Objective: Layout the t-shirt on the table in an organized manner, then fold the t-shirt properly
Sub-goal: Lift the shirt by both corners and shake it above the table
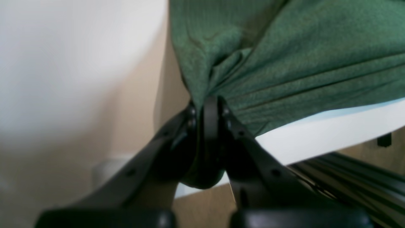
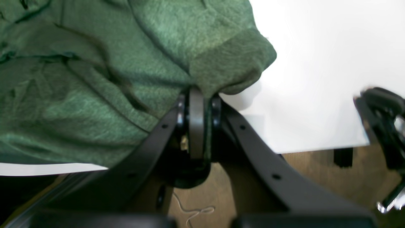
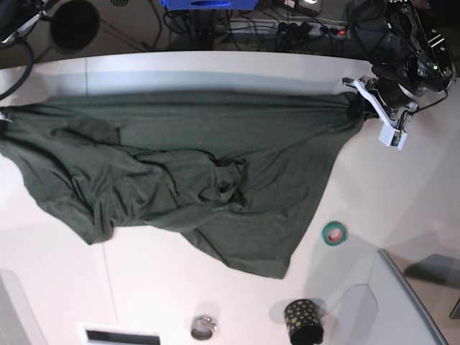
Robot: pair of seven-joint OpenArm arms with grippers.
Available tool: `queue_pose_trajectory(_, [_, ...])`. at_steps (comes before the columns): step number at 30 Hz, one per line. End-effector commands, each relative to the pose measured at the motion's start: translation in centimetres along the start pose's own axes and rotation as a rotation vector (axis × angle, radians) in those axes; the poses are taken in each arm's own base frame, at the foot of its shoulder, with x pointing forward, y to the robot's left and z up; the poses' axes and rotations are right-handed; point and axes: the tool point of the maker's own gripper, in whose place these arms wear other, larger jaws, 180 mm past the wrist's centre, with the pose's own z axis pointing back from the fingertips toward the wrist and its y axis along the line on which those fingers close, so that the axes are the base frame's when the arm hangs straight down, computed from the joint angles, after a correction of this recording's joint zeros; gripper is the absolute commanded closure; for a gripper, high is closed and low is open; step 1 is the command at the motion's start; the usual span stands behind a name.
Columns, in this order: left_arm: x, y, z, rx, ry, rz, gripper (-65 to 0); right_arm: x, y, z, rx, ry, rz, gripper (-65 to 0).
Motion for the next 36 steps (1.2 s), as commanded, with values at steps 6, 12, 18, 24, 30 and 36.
queue_pose_trajectory(6, [-0.2, 1.1, 1.2, 0.046, 0.002, -0.020, 0.0, -0.6, -1.4, 0.8, -0.041, 0.004, 0.014, -0.6])
queue_pose_trajectory(12, [0.7, 1.1, 0.9, 0.043, -0.012, -0.027, 0.0, -1.3, -1.1, -0.5, -0.003, 0.036, -0.017, -0.6])
queue_pose_trajectory(18, [5.5, -1.1, -0.8, -0.018, -0.086, -0.111, 0.0, 2.7, -0.5, -2.0, 0.047, -0.016, 0.015, -0.6])
queue_pose_trajectory(24, [8.5, -2.6, -2.3, -0.069, -0.111, -0.172, 0.0, 4.7, -0.1, -2.4, 0.063, -0.025, 0.052, -0.6])
queue_pose_trajectory(30, [11.9, -3.2, -5.4, -0.102, -0.082, -0.232, 0.0, 11.5, 1.8, -3.5, 0.109, -0.138, 0.039, -0.6])
queue_pose_trajectory(36, [21.4, -4.3, -6.4, -0.122, -0.174, -0.311, 0.0, 23.3, 3.9, -3.7, 0.190, -0.336, 0.058, -0.6])
